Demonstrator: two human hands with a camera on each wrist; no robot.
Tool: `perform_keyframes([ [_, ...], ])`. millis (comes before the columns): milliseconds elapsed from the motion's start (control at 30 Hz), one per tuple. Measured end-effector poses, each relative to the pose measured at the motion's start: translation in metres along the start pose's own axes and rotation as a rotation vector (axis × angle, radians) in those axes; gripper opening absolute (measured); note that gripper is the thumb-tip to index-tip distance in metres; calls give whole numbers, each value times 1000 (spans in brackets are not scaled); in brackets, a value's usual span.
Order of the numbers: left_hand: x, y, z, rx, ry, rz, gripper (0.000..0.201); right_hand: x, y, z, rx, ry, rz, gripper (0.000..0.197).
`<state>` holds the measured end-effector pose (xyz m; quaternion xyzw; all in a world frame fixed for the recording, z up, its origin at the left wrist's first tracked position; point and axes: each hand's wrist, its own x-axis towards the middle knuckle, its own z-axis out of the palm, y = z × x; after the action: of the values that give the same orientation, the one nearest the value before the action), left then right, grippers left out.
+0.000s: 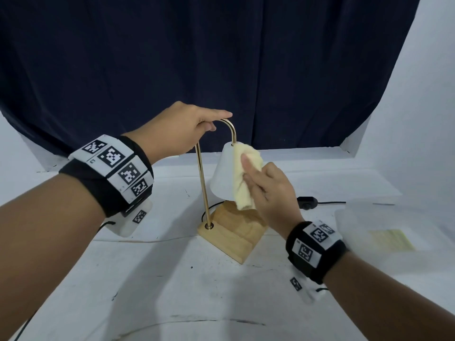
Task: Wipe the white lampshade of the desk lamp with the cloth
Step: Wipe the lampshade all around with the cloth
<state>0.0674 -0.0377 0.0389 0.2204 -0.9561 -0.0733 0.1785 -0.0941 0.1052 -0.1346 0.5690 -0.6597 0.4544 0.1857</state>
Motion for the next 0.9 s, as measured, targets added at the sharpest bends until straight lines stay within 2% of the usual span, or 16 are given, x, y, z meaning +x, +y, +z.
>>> perform_keyframes([
  [67,1,-2,2,-9,12,6,46,-3,-9,4,-135,-44,-186,44],
  [133,0,-3,4,-11,23,13,46,-5,-8,4,-183,-31,-234,43],
  [167,0,-4,4,-11,26,19,46,-5,-5,3,-158,2,-185,44],
  [233,0,-6,4,-7,27,26,46,-4,2,2,-33,59,16,45],
  [300,0,-6,5,8,29,34,47,-3,4,3,107,63,173,45],
  [433,1,-9,8,-4,41,31,47,-8,-2,5,122,3,173,49],
  [600,-2,-17,15,-36,83,76,54,-8,-7,-1,276,-176,373,49],
  [700,-8,-18,20,-75,108,71,61,-3,-11,-5,360,-239,436,49],
  [900,-31,-24,54,-220,356,-5,63,4,-13,-19,366,-300,446,54],
])
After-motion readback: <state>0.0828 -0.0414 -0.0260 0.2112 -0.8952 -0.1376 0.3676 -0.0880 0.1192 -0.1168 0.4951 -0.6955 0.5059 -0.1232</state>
